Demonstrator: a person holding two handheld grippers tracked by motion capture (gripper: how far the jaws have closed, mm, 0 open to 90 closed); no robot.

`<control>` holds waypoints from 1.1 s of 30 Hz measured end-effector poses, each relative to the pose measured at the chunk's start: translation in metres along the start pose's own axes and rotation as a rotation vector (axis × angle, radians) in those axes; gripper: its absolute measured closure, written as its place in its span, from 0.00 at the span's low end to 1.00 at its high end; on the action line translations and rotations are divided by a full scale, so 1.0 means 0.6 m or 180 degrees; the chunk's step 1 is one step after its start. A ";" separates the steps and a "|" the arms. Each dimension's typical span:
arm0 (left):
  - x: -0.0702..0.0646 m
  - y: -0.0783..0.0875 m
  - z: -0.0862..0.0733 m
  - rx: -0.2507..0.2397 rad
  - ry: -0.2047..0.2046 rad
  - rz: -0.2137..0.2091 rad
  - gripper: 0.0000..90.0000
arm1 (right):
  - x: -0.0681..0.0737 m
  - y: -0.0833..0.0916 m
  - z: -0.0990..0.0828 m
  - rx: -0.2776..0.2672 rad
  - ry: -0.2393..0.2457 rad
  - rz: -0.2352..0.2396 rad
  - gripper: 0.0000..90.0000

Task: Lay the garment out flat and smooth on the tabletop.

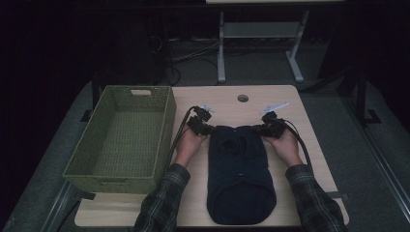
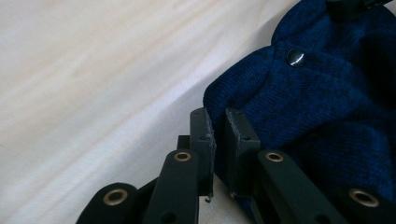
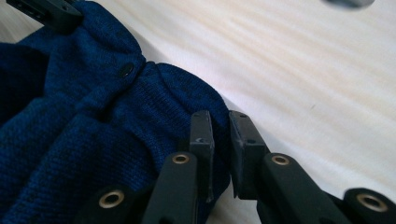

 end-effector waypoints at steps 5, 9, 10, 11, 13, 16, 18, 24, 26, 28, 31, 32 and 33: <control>0.000 0.031 0.025 -0.0116 -0.0092 0.0085 0.92 | 0.003 0.027 0.024 -0.0130 -0.0001 -0.0009 0.89; 0.000 0.051 0.045 -0.0168 -0.0156 0.0159 0.92 | 0.004 0.044 0.044 -0.0203 0.0044 -0.0048 0.89; 0.000 0.055 0.049 -0.0177 -0.0165 0.0174 0.92 | 0.004 0.048 0.049 -0.0218 0.0061 -0.0064 0.89; 0.000 0.059 0.055 -0.0203 -0.0158 0.0183 0.92 | 0.004 0.051 0.052 -0.0238 0.0067 -0.0071 0.89; 0.002 0.074 0.068 -0.0248 -0.0197 0.0221 0.92 | 0.004 0.060 0.064 -0.0294 0.0097 -0.0078 0.89; 0.001 0.093 0.086 -0.0326 -0.0249 0.0301 0.92 | 0.005 0.078 0.084 -0.0386 0.0124 -0.0097 0.89; -0.001 0.103 0.094 -0.0386 -0.0324 0.0369 0.92 | 0.006 0.089 0.094 -0.0455 0.0146 -0.0119 0.89; -0.016 0.115 0.091 -0.0551 -0.0432 0.0440 0.92 | 0.019 0.100 0.094 -0.0559 0.0200 -0.0145 0.89; -0.022 0.117 0.086 -0.0595 -0.0446 0.0444 0.92 | 0.023 0.100 0.089 -0.0577 0.0231 -0.0155 0.89; -0.027 0.123 0.084 -0.0664 -0.0465 0.0449 0.92 | 0.027 0.102 0.085 -0.0608 0.0230 -0.0150 0.89; -0.029 0.133 0.088 -0.0752 -0.0480 0.0466 0.92 | 0.032 0.113 0.087 -0.0705 0.0252 -0.0130 0.89; -0.029 0.138 0.091 -0.0768 -0.0476 0.0466 0.92 | 0.033 0.117 0.090 -0.0739 0.0266 -0.0141 0.89; -0.029 0.142 0.096 -0.0785 -0.0477 0.0470 0.92 | 0.033 0.121 0.095 -0.0753 0.0287 -0.0161 0.89</control>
Point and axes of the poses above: each handheld gripper's, and its own axes: y roughly backward along the jaws, z roughly out of its top, x roughly to its left, the point moved 8 cm from there along -y, roughly forward along the jaws, and after that the axes turned 1 degree about -z, right-handed, at the moved point
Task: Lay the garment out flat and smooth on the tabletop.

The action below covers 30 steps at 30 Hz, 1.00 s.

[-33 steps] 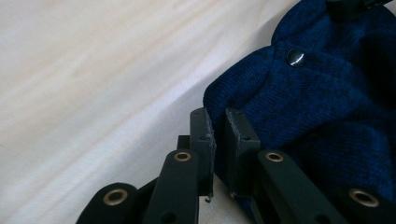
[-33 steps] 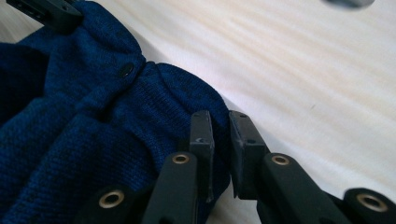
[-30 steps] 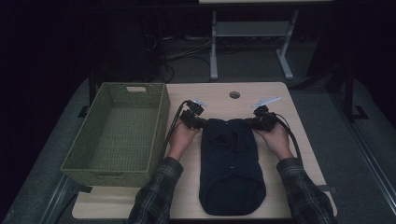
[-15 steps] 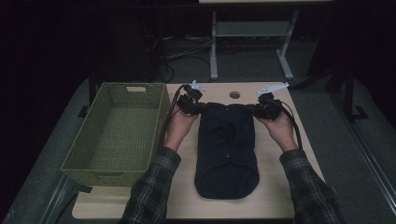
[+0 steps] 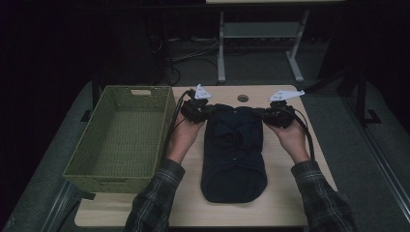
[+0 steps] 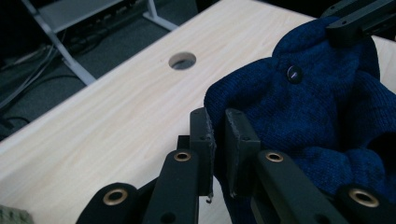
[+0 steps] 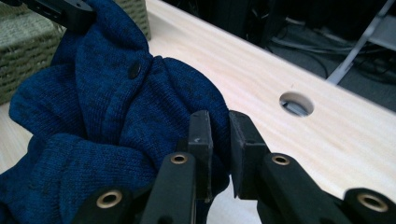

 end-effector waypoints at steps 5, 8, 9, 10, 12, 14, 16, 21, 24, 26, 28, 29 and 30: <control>-0.001 0.014 0.009 -0.0007 -0.0015 -0.0002 0.92 | 0.002 0.012 0.023 -0.0065 0.0038 -0.0018 0.89; -0.008 0.018 -0.006 0.0051 0.0100 -0.0105 0.92 | 0.011 0.013 0.013 -0.0042 0.0049 0.0020 0.89; -0.010 0.018 -0.010 0.0068 0.0112 -0.0125 0.92 | 0.015 0.013 0.008 -0.0042 0.0045 0.0043 0.89; -0.014 0.020 -0.016 0.0103 0.0119 -0.0152 0.92 | 0.017 0.014 0.005 -0.0037 0.0034 0.0061 0.89; -0.021 0.023 -0.026 0.0144 0.0128 -0.0194 0.92 | 0.025 0.015 -0.006 -0.0025 0.0028 0.0099 0.89; -0.028 0.027 -0.034 0.0175 0.0137 -0.0230 0.92 | 0.032 0.017 -0.014 -0.0016 0.0035 0.0132 0.89; -0.034 0.030 -0.041 0.0192 0.0151 -0.0270 0.92 | 0.040 0.020 -0.023 0.0011 0.0042 0.0173 0.88; -0.055 0.034 -0.064 0.0264 0.0105 -0.0353 0.92 | 0.056 0.031 -0.043 0.0037 0.0017 0.0278 0.88; -0.069 0.036 -0.080 0.0294 0.0145 -0.0429 0.92 | 0.065 0.036 -0.059 0.0065 -0.0029 0.0358 0.88; -0.077 0.035 -0.090 0.0344 0.0174 -0.0460 0.92 | 0.070 0.038 -0.069 0.0080 -0.0075 0.0405 0.88; -0.083 0.035 -0.098 0.0379 0.0166 -0.0486 0.92 | 0.075 0.038 -0.076 0.0101 -0.0097 0.0434 0.88; -0.087 0.036 -0.104 0.0407 0.0177 -0.0501 0.92 | 0.079 0.038 -0.080 0.0116 -0.0089 0.0450 0.88; -0.089 0.037 -0.107 0.0416 0.0187 -0.0511 0.92 | 0.083 0.039 -0.085 0.0131 -0.0089 0.0464 0.88</control>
Point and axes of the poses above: each handheld gripper's, and its own axes: y roughly backward along the jaws, z roughly out of its top, x roughly to its left, the point moved 8 cm from there along -y, roughly forward along the jaws, and after that the axes turned 1 degree about -z, right-handed, at the moved point
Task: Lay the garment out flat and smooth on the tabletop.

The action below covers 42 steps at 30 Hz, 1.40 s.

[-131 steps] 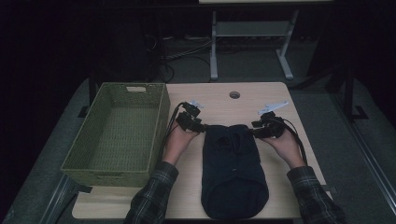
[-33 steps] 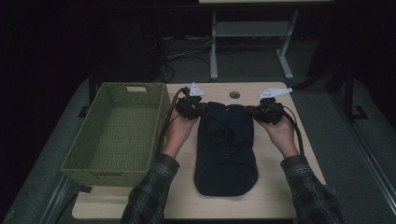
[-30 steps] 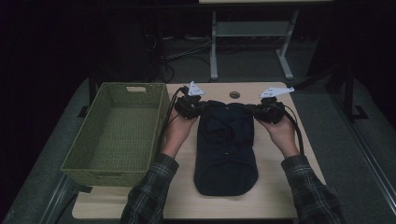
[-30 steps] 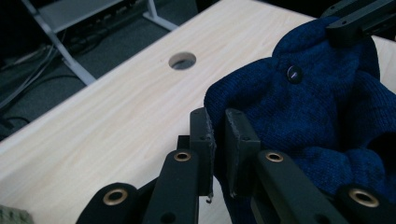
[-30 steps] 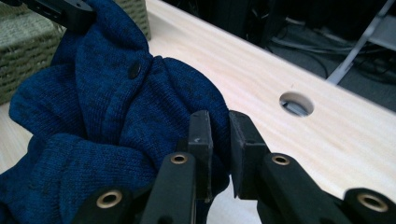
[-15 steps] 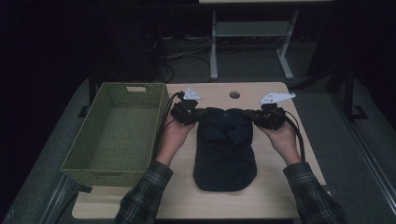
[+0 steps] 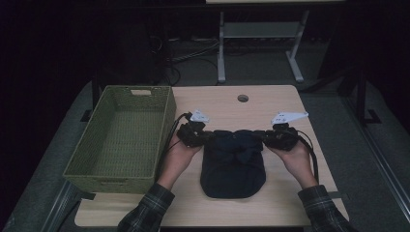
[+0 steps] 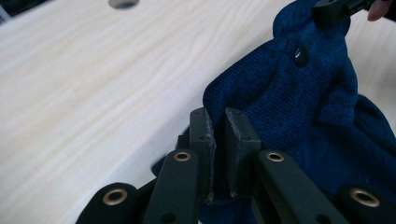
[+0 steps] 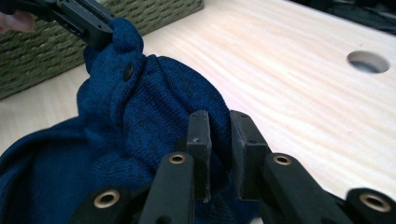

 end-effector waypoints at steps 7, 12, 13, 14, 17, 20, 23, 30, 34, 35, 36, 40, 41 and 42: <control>-0.014 -0.002 -0.025 0.0087 0.0038 -0.0078 0.91 | 0.022 0.001 -0.026 0.0068 -0.0003 0.0071 0.86; -0.031 0.003 -0.038 0.0124 0.0010 -0.0162 0.91 | 0.038 0.006 -0.044 0.0125 -0.0005 0.0110 0.85; -0.033 0.004 -0.041 0.0132 0.0016 -0.0177 0.91 | 0.041 0.007 -0.049 0.0136 0.0011 0.0120 0.84; -0.036 0.005 -0.044 0.0139 0.0023 -0.0202 0.91 | 0.044 0.008 -0.051 0.0148 -0.0006 0.0125 0.84; -0.049 0.007 -0.058 0.0174 0.0043 -0.0264 0.90 | 0.055 0.011 -0.066 0.0198 0.0045 0.0130 0.83; -0.057 0.009 -0.065 0.0203 0.0039 -0.0288 0.90 | 0.062 0.013 -0.074 0.0233 0.0044 0.0150 0.82; -0.071 0.014 -0.079 0.0238 0.0041 -0.0331 0.90 | 0.075 0.017 -0.090 0.0263 0.0037 0.0197 0.81; -0.092 0.016 -0.101 0.0249 0.0080 -0.0397 0.88 | 0.092 0.025 -0.114 0.0309 -0.0024 0.0264 0.76; -0.097 0.028 -0.106 0.0249 0.0092 -0.0400 0.80 | 0.101 0.035 -0.125 0.0338 -0.0070 0.0306 0.62; -0.098 0.034 -0.104 0.0202 0.0124 -0.0399 0.76 | 0.102 0.039 -0.125 0.0335 -0.0064 0.0294 0.59; -0.096 0.041 -0.101 0.0173 0.0117 -0.0402 0.73 | 0.103 0.045 -0.124 0.0325 -0.0049 0.0270 0.58; -0.094 0.068 -0.088 0.0019 0.0142 -0.0368 0.69 | 0.099 0.083 -0.111 0.0110 -0.0025 0.0173 0.57; -0.094 0.072 -0.085 -0.0021 0.0165 -0.0365 0.69 | 0.099 0.083 -0.111 0.0110 -0.0025 0.0173 0.57; -0.093 0.076 -0.082 -0.0041 0.0152 -0.0354 0.70 | 0.097 0.088 -0.109 0.0088 -0.0035 0.0168 0.59</control>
Point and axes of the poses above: each handheld gripper's, and its own axes: y roughly backward along the jaws, z roughly out of its top, x roughly to its left, the point moved 8 cm from there along -y, roughly forward along the jaws, and after that the axes turned 1 degree about -z, right-handed, at the moved point
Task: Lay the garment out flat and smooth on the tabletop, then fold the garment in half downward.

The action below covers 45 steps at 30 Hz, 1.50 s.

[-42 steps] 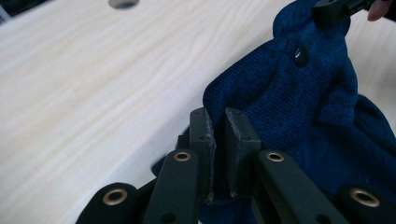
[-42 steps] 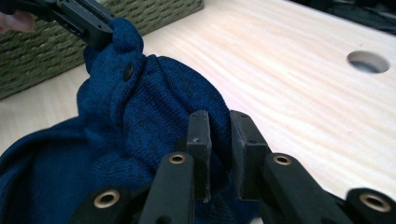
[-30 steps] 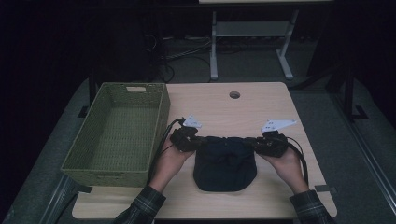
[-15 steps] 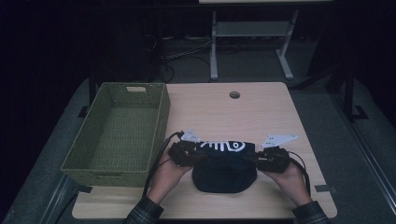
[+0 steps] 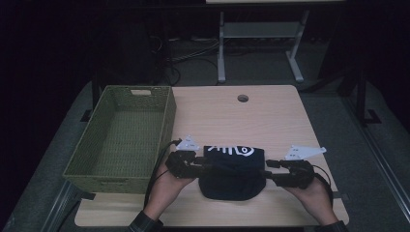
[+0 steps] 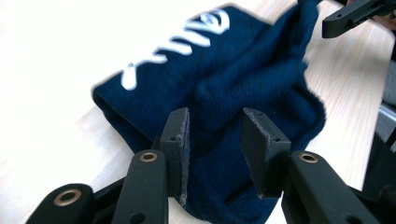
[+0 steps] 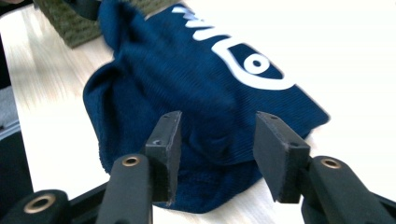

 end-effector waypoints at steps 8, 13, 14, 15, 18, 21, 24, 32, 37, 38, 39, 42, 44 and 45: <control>0.018 0.015 0.026 -0.0115 0.0000 0.0024 0.93 | -0.030 0.011 0.006 -0.0028 -0.0055 -0.0149 0.87; 0.041 -0.004 0.051 -0.0118 0.0014 0.0110 1.00 | -0.034 -0.006 0.015 -0.0030 -0.0039 -0.0145 0.98; 0.045 -0.008 0.055 -0.0118 0.0007 0.0121 1.00 | -0.034 -0.013 0.019 -0.0025 -0.0038 -0.0133 0.99; 0.052 -0.017 0.060 -0.0112 0.0038 0.0126 1.00 | -0.034 -0.016 0.021 -0.0025 -0.0035 -0.0122 0.99; 0.069 -0.043 0.066 -0.0070 0.0109 0.0169 1.00 | -0.027 -0.031 0.028 -0.0022 -0.0030 -0.0074 0.99; 0.079 -0.069 0.063 0.0017 0.0146 0.0153 1.00 | -0.016 -0.039 0.028 0.0017 0.0026 -0.0032 0.99; 0.082 -0.091 0.056 0.0114 0.0156 0.0166 1.00 | -0.006 -0.039 0.026 0.0027 0.0055 0.0006 0.99; 0.083 -0.118 0.037 0.0299 0.0125 0.0173 1.00 | 0.022 -0.037 -0.001 0.0109 0.0063 0.0123 0.99; 0.085 -0.135 0.027 0.0379 0.0136 0.0172 1.00 | 0.039 -0.045 -0.020 0.0186 0.0066 0.0188 1.00; 0.085 -0.139 0.025 0.0408 0.0140 0.0160 1.00 | 0.043 -0.048 -0.024 0.0203 0.0063 0.0199 1.00; 0.086 -0.143 0.022 0.0435 0.0128 0.0152 1.00 | 0.047 -0.049 -0.027 0.0214 0.0060 0.0216 1.00; 0.088 -0.155 0.018 0.0489 0.0126 0.0135 1.00 | 0.056 -0.058 -0.040 0.0298 0.0096 0.0216 1.00; 0.090 -0.162 0.016 0.0516 0.0119 0.0105 1.00 | 0.062 -0.067 -0.049 0.0345 0.0123 0.0226 1.00; 0.090 -0.164 0.017 0.0526 0.0122 0.0095 1.00 | 0.066 -0.070 -0.052 0.0357 0.0107 0.0231 1.00</control>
Point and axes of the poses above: each handheld gripper's, and its own axes: y roughly backward along the jaws, z roughly out of its top, x roughly to its left, the point moved 8 cm from there along -y, roughly forward along the jaws, and after that the axes turned 1 degree about -z, right-handed, at the moved point
